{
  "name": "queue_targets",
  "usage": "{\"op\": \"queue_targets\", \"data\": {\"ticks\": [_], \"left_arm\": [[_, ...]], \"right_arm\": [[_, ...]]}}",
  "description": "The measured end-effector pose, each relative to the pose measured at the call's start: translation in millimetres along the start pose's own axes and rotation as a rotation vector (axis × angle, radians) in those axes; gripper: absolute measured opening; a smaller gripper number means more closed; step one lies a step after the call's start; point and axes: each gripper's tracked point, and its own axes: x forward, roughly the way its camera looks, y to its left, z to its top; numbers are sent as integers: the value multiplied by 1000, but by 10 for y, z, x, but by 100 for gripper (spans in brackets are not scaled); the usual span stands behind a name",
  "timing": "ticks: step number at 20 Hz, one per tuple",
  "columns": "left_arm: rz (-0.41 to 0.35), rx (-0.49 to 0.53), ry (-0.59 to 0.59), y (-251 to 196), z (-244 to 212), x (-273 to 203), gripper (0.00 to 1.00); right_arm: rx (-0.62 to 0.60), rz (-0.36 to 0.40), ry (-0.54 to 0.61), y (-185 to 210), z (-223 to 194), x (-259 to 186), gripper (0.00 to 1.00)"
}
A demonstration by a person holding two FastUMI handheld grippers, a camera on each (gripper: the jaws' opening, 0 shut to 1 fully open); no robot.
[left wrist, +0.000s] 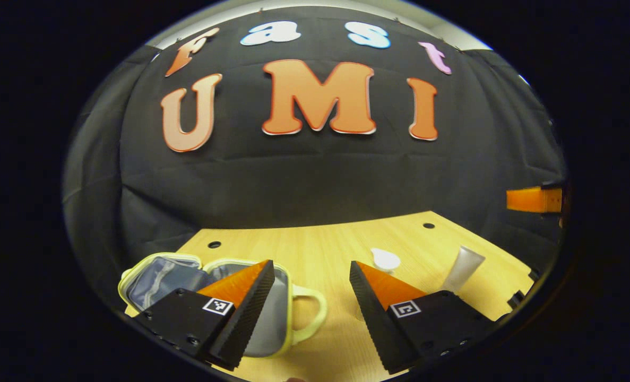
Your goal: First open the suitcase, pack the skin care products into it, and then close the suitcase.
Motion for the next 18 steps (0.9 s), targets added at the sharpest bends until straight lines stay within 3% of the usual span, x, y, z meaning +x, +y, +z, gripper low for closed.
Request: {"op": "queue_targets", "data": {"ticks": [6,9,18], "left_arm": [[-116,16,89,-652,-784,306,88],[-107,51,97,-770,-997,523,88],[-63,-6,113,-763,-1226,1129,89]], "right_arm": [[-2,-16,43,-133,-245,65,95],[-29,-15,70,-174,-391,107,95],[-33,-33,136,-316,-671,151,95]]}}
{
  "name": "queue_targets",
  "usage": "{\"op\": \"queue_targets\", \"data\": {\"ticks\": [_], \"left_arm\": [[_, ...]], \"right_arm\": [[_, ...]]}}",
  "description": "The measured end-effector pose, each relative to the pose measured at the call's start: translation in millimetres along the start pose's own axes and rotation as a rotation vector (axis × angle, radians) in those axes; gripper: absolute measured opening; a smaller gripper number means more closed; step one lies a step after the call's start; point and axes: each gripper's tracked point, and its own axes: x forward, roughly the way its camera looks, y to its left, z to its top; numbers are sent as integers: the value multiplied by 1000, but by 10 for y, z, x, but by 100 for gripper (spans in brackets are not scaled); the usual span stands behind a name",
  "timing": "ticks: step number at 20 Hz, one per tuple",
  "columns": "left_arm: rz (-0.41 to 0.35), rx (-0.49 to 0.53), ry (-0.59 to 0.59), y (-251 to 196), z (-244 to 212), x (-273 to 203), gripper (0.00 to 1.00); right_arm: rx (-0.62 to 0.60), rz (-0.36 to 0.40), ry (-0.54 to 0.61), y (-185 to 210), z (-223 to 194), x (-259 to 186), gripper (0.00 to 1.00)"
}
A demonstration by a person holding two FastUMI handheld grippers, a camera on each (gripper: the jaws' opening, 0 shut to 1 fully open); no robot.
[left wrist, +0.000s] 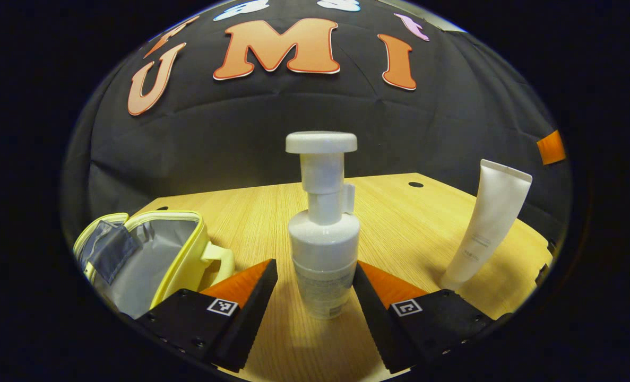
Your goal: First open the suitcase, pack the skin care products into it, and then close the suitcase.
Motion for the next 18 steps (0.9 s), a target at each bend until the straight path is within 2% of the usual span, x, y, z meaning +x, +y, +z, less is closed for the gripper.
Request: {"op": "queue_targets", "data": {"ticks": [1,2,3,4,9,13,18], "left_arm": [[-17,-17,0,-58,10,12,89],[-12,-30,-1,-82,-28,94,81],[-21,-26,3,-75,30,-76,72],[-28,-24,9,-89,3,30,63],[-59,-83,96,-26,27,-177,62],[-70,-34,136,187,261,-607,63],[-98,-29,175,548,643,-1247,62]], "right_arm": [[-6,3,1,2,-8,9,95],[-11,3,2,2,-19,8,95],[-12,7,3,8,-36,10,95],[-10,12,7,17,-61,2,95],[-7,47,21,148,-177,-79,95],[35,91,23,332,-167,-142,95],[38,123,22,580,-252,-5,95]]}}
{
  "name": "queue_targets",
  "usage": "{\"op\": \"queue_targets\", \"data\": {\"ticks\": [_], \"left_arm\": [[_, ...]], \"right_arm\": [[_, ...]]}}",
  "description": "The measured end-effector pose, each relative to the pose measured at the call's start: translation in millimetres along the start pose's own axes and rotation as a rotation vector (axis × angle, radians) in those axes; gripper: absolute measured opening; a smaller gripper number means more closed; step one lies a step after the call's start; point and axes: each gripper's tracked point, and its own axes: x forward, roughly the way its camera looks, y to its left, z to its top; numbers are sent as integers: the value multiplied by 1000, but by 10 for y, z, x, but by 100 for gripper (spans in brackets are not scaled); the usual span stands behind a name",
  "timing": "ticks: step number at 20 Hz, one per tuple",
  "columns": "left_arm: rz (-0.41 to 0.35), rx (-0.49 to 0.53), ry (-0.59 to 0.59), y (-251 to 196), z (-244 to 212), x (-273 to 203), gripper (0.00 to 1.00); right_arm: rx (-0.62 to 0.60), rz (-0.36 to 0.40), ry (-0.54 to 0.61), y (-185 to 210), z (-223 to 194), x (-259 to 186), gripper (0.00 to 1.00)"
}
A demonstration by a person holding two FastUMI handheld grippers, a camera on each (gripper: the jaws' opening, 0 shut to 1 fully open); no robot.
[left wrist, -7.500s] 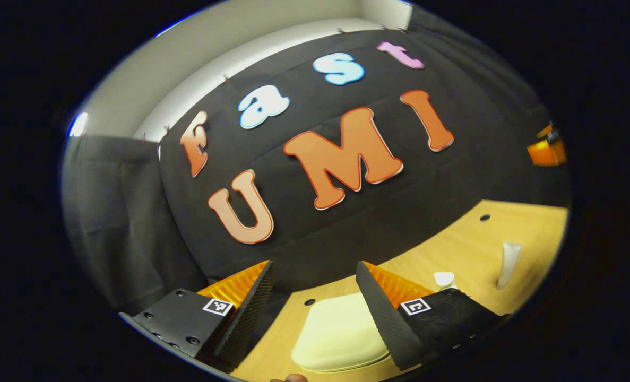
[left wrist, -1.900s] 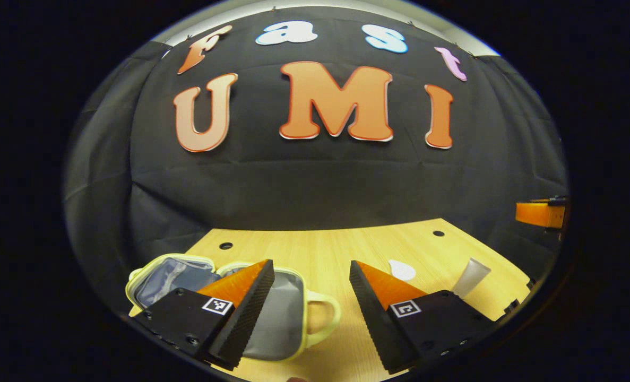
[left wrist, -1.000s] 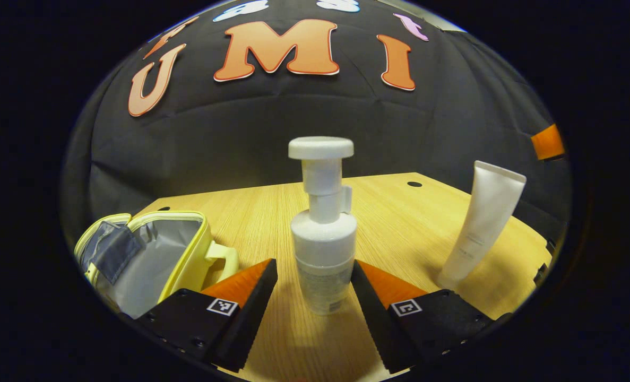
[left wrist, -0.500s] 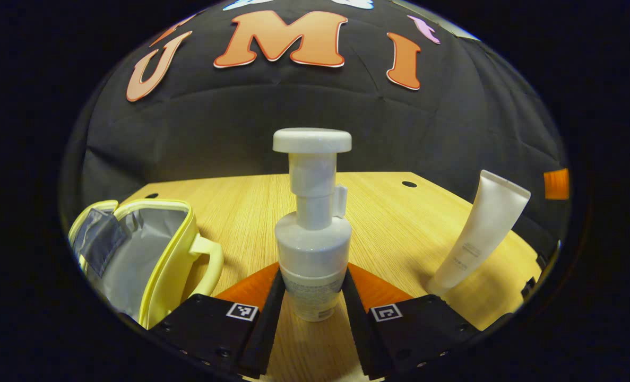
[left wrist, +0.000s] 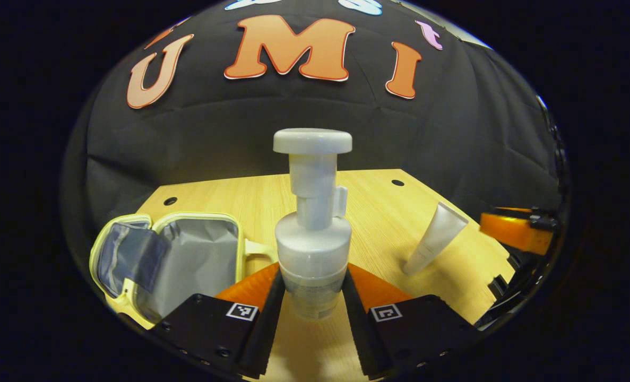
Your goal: First open the suitcase, pack the skin care products into it, and then close the suitcase.
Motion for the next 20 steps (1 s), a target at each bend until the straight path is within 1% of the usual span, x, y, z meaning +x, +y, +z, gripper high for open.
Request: {"op": "queue_targets", "data": {"ticks": [3,4,5,9,13,15,16,17,19,20], "left_arm": [[38,5,3,331,146,-325,64],[45,-2,-4,416,183,-416,62],[49,-5,-7,504,211,-495,63],[83,-36,30,785,113,-689,62],[108,-45,62,894,-27,-801,63],[111,-58,70,938,-58,-840,63],[114,-68,71,959,-65,-850,62],[117,-74,70,997,-61,-863,63],[134,-69,64,1076,-50,-890,62],[145,-64,66,1117,-43,-894,62]], "right_arm": [[-16,12,49,85,-246,207,95],[-26,18,62,115,-312,279,95],[-40,23,78,148,-381,352,95],[-89,27,135,190,-596,590,95],[-49,42,186,216,-741,825,95],[-44,44,201,203,-795,876,94],[-49,49,203,207,-807,897,87],[-56,54,206,221,-828,927,91],[-65,58,226,230,-898,988,88],[-63,61,236,249,-931,1005,85]]}}
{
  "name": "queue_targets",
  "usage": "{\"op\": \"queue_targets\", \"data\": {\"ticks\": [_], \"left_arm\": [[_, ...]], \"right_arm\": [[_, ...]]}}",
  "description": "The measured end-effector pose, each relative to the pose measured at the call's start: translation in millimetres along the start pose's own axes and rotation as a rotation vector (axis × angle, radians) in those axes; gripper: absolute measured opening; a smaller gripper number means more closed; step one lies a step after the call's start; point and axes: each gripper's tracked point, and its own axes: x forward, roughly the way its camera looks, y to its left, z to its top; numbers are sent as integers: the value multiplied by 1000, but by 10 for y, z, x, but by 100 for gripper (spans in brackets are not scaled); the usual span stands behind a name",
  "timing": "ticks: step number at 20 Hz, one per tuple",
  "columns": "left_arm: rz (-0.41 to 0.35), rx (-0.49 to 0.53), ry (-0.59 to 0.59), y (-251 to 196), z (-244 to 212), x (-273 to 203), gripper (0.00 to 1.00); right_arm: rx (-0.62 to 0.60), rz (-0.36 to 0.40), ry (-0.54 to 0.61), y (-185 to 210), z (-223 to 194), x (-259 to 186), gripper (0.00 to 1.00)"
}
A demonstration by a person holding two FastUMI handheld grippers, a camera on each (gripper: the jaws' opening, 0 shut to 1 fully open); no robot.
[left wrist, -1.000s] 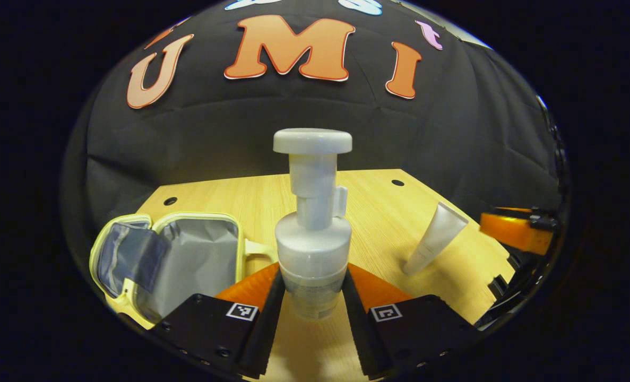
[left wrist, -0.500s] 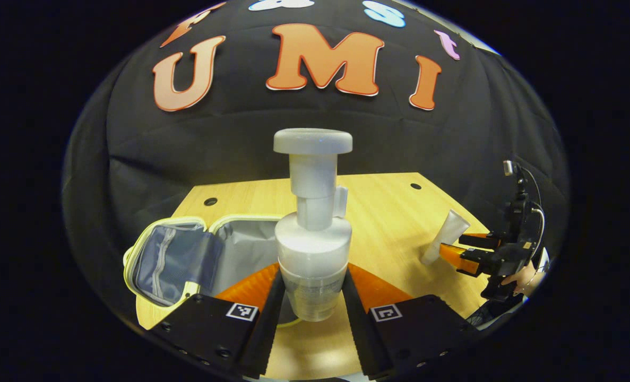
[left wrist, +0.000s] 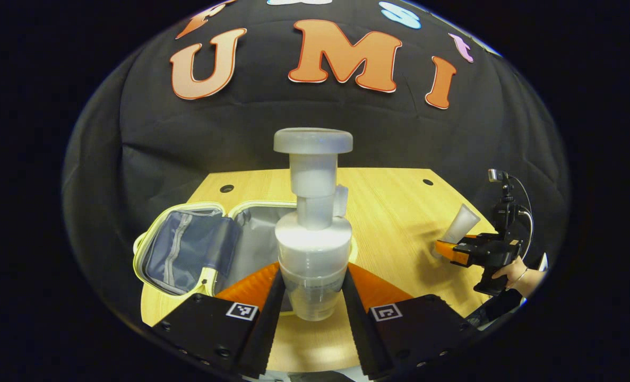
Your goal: First open the suitcase, pack the skin care products into it, and then close the suitcase.
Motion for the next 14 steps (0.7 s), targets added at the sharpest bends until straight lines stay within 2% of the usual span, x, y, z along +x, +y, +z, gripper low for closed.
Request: {"op": "queue_targets", "data": {"ticks": [3,5,6,8,12,13,14], "left_arm": [[14,-8,6,64,-38,-6,62],[6,-30,19,73,-74,-3,63],[1,-38,27,75,-103,-4,63],[-5,-44,39,99,-107,2,63],[-27,-31,64,210,-40,16,63],[-37,-28,76,246,-4,13,63],[-49,-27,89,287,44,14,63]], "right_arm": [[-15,-6,10,-14,-36,67,74],[-20,-1,10,-20,-11,81,51],[-20,-1,16,-21,-8,65,48],[-13,-6,37,-42,-9,59,43],[62,11,71,16,-3,-70,42],[79,18,73,43,17,-111,37],[95,25,75,74,43,-153,42]]}}
